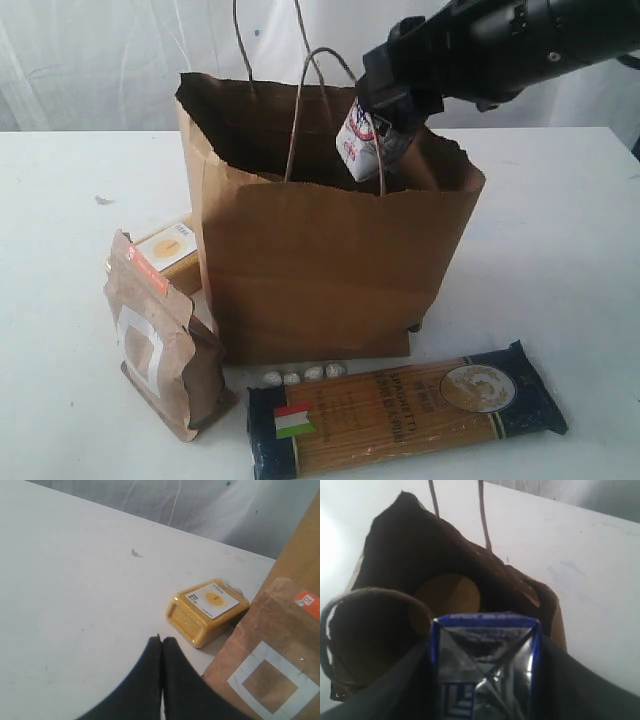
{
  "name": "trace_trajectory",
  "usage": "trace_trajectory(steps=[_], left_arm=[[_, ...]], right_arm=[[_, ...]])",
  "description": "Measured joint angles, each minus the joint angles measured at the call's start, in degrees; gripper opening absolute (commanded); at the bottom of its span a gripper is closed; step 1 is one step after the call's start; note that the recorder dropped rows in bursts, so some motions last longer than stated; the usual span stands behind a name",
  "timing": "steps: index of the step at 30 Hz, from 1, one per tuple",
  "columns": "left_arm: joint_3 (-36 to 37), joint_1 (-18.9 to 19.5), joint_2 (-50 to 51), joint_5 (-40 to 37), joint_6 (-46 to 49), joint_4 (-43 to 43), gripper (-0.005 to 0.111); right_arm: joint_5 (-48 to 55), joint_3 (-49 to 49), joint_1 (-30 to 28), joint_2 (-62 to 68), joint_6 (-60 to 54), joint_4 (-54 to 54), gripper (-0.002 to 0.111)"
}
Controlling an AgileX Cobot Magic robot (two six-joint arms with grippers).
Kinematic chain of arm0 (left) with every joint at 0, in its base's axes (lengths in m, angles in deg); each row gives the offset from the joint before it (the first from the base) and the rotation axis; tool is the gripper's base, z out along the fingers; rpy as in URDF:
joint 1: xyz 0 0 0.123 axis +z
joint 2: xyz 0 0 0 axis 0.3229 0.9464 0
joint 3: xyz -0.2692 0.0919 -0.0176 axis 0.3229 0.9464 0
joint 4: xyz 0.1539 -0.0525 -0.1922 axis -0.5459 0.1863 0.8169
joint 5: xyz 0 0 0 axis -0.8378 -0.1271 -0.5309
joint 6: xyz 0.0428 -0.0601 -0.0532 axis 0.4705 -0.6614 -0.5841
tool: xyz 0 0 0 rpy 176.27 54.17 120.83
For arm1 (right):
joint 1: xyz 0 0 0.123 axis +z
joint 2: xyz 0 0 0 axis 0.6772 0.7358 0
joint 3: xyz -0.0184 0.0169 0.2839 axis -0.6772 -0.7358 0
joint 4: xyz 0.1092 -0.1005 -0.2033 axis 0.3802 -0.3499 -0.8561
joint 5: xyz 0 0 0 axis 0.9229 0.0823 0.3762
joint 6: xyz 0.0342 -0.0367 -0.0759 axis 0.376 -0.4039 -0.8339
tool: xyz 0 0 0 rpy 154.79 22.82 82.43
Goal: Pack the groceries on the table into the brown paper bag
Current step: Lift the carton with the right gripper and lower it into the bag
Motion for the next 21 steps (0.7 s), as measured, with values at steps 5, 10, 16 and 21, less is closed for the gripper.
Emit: trace_trajectory(steps=[5,10,16,21], left_arm=[[0.00,0.00,0.00,0.00,0.00,0.00,0.001],[0.00,0.00,0.00,0.00,0.00,0.00,0.001],[0.00,0.00,0.00,0.00,0.00,0.00,0.001],[0.00,0.00,0.00,0.00,0.00,0.00,0.001]], right_arm=[[-0.33,0.00,0.00,4.54,0.00,-1.61,0.000],[-0.46,0.04,0.00,8.23,0.00,-2.50,0.000],[-0.46,1.98,0.00,10.48,0.00,-2.60,0.004],[-0.49,2.76,0.00,10.58,0.00,-2.60,0.041]])
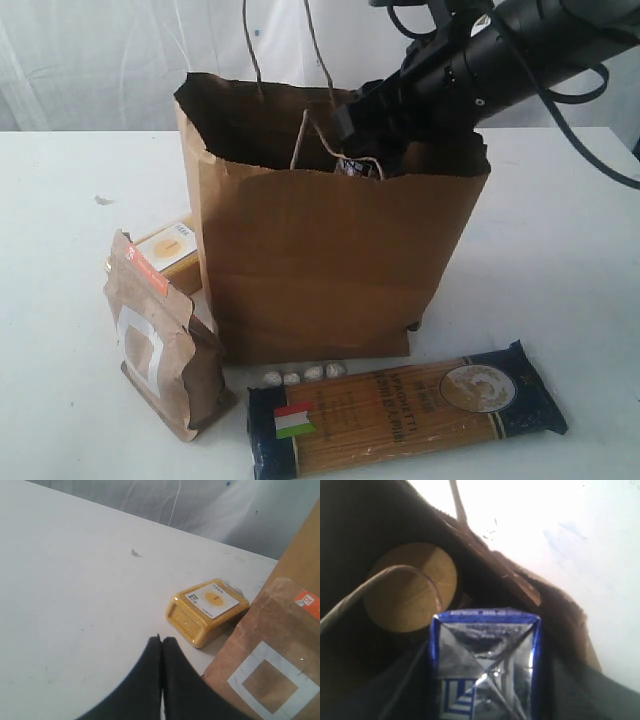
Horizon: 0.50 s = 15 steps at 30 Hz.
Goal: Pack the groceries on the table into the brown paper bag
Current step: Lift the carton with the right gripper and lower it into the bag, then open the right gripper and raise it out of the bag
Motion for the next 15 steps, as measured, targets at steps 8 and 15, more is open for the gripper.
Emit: trace_trajectory(steps=[8,15], left_arm=[[0.00,0.00,0.00,0.00,0.00,0.00,0.001],[0.00,0.00,0.00,0.00,0.00,0.00,0.001]], right_arm=[[0.10,0.25,0.00,0.00,1.22,0.00,0.077],[-0.02,0.25,0.00,-1.26,1.85,0.10,0.077]])
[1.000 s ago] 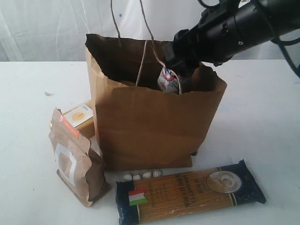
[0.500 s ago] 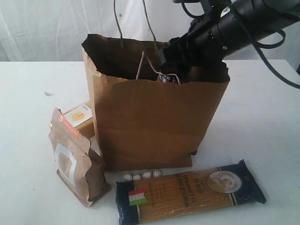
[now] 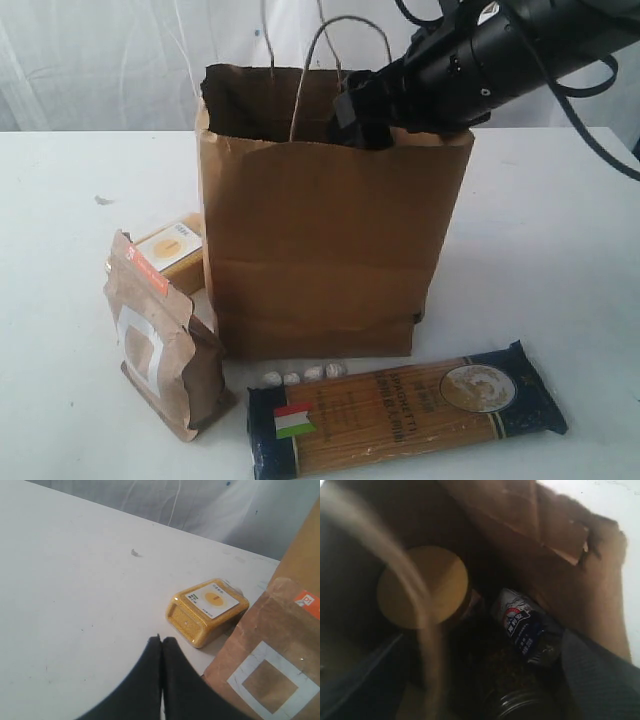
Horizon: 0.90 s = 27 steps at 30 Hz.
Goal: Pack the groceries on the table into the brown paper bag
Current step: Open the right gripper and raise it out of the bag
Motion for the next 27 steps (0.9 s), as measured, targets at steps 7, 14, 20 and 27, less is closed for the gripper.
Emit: trace_trajectory(steps=[7,14,20,27], left_arm=[[0.00,0.00,0.00,0.00,0.00,0.00,0.001],[0.00,0.00,0.00,0.00,0.00,0.00,0.001],[0.00,0.00,0.00,0.00,0.00,0.00,0.001],[0.00,0.00,0.00,0.00,0.00,0.00,0.001]], right_arm=[[-0.15,0.00,0.00,-3.35,0.09,0.00,0.076],[-0.03,0.00,0.00,-11.71,0.13,0.00,0.065],[1.77,0.00,0.00,-19.32,4.33,-4.70,0.043],[5.85,-3.48,0.00,-28.16,13.12,-14.01,0.012]])
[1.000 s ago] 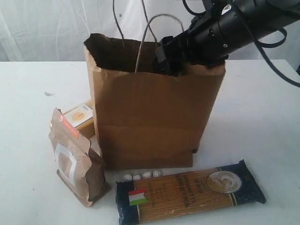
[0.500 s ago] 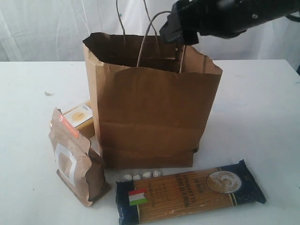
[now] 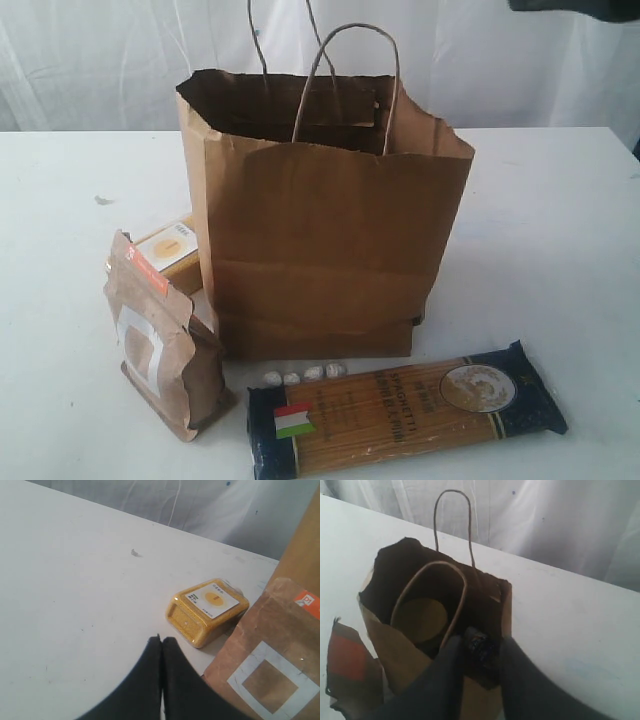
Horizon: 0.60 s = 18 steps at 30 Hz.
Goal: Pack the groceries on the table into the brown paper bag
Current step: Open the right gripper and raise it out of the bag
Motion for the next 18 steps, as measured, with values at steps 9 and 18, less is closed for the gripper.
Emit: trace_trajectory(steps=[9,18], left_arm=[[0.00,0.00,0.00,0.00,0.00,0.00,0.001],[0.00,0.00,0.00,0.00,0.00,0.00,0.001]], right_arm=[[1.39,-11.81,0.00,-11.60,3.17,-1.78,0.000],[-0.30,-23.30,0.00,-20.31,3.61,-1.88,0.000]])
